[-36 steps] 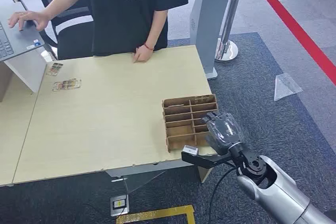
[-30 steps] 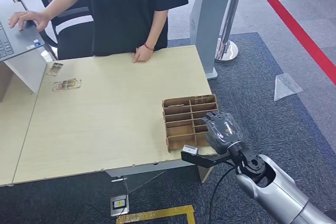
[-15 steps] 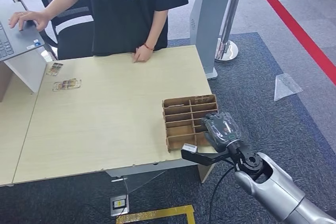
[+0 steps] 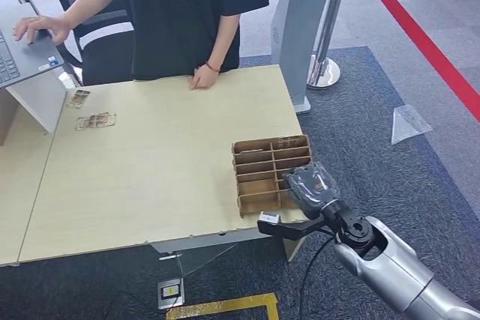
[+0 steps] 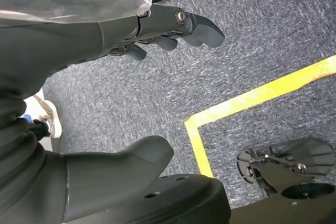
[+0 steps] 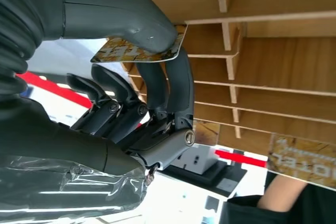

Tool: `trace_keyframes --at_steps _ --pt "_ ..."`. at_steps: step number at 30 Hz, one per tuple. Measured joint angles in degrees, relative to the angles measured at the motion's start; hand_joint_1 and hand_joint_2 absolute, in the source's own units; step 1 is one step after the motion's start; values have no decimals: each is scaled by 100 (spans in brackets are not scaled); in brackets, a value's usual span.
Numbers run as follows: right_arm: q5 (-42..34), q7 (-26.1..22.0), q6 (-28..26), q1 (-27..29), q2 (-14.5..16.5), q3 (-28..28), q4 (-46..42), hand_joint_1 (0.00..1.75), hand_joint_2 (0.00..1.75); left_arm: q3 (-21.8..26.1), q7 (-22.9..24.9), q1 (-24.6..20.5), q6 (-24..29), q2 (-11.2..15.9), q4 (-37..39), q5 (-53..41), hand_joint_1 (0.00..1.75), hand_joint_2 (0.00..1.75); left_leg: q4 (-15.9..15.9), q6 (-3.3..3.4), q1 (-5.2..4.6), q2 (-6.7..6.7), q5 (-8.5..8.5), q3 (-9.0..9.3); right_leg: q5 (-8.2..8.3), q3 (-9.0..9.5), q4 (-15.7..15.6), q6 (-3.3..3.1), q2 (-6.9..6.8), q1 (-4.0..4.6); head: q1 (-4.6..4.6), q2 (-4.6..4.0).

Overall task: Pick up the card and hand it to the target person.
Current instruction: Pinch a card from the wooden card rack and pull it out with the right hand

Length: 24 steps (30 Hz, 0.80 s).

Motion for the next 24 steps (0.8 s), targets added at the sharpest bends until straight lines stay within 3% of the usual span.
trace_keyframes --at_steps 11,14,24 --pt "-74 -439 713 -67 -431 14 -402 175 175 0 -9 2 -48 60 0 -1 0 175 1 0 -1 0 0 0 0 2 -1 0 -1 -1 -1 0" --pt "-162 -548 1142 -147 -638 56 -696 175 175 -1 -3 3 -58 75 0 1 0 175 2 0 -1 0 0 -2 0 0 0 0 0 -1 0 1" --pt "-1093 -521 2531 -1092 -1338 379 -1779 175 175 0 9 6 -64 81 0 96 0 175 3 0 -2 2 1 0 1 -1 1 0 2 -2 0 0"
